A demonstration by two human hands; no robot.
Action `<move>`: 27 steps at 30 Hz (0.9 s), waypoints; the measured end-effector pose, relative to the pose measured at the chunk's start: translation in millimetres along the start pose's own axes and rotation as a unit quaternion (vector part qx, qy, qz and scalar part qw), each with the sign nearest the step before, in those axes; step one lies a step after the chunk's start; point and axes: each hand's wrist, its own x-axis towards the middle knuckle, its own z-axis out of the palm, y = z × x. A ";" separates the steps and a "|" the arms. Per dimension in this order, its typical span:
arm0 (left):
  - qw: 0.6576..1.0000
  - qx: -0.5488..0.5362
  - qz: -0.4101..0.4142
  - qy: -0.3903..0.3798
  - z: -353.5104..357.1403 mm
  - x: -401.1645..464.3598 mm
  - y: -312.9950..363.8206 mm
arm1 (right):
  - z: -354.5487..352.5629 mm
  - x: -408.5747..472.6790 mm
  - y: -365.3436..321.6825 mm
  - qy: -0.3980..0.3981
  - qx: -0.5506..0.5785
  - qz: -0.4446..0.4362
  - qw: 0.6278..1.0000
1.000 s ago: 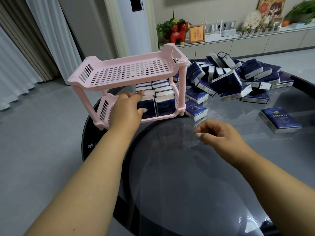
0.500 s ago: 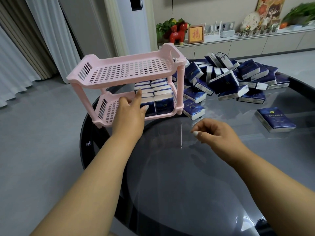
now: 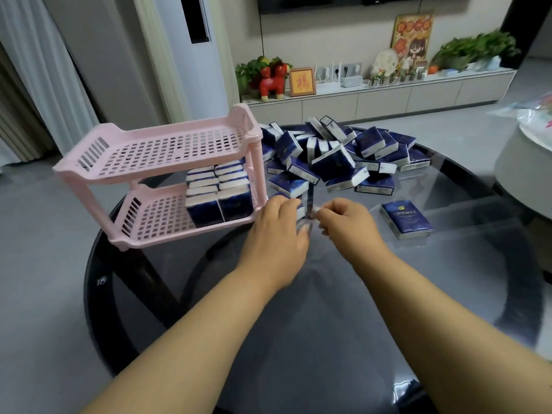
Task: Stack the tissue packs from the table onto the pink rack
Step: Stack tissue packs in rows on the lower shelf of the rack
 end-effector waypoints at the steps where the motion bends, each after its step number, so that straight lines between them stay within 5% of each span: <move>1: 1.000 0.002 -0.014 -0.025 6.1 6.4 4.7 | -7.3 5.6 0.6 0.021 -0.015 0.005 1.000; 9: 0.962 0.104 -0.188 -0.169 49.1 53.1 34.5 | -89.5 59.2 27.1 0.220 -0.246 0.038 0.943; 16: 0.980 -0.029 -0.101 -0.169 52.8 36.8 74.0 | -101.5 63.9 40.9 0.070 -0.240 0.090 0.964; 19: 0.995 -0.036 -0.077 -0.058 43.1 42.0 79.4 | -100.5 70.7 34.5 0.118 -0.226 0.039 0.966; 23: 0.987 -0.064 -0.144 0.031 34.6 86.1 61.2 | -110.4 101.5 21.8 0.179 -0.218 -0.011 0.959; 27: 0.977 -0.034 -0.209 -0.005 43.1 130.8 33.3 | -110.4 136.4 13.8 0.080 -0.237 -0.023 0.968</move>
